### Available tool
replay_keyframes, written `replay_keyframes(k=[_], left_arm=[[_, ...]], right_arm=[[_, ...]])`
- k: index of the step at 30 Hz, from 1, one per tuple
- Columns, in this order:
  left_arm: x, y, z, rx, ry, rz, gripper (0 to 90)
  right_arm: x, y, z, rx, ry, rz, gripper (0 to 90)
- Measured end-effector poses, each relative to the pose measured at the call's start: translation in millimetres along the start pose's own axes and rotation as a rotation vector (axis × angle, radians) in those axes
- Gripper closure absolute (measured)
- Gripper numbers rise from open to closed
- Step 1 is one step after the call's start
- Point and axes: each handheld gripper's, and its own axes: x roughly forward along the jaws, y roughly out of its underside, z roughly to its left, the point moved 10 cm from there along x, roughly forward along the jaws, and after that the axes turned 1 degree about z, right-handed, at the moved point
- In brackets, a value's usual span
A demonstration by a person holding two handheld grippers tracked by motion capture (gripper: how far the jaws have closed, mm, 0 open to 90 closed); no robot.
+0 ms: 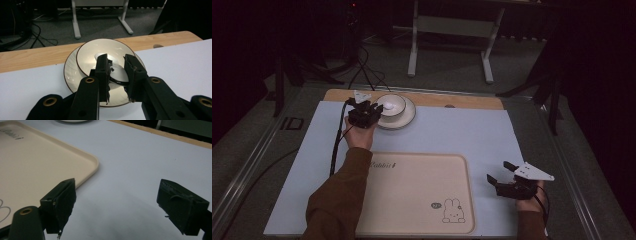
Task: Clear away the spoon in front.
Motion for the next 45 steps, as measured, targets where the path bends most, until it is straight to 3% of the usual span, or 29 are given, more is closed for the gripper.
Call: replay_keyframes(k=[26,45], left_arm=[[-42.4,-12.4,-6.3,0.043,0.024,-0.027,74.6],[-74.3,-15.3,-6.4,0.050,0.035,-0.060,74.7]], right_arm=[[-0.8,-0.3,-0.1,0.003,0.003,-0.003,15.5],[-1.8,-0.9,-0.8,0.003,0.006,-0.008,15.5]])
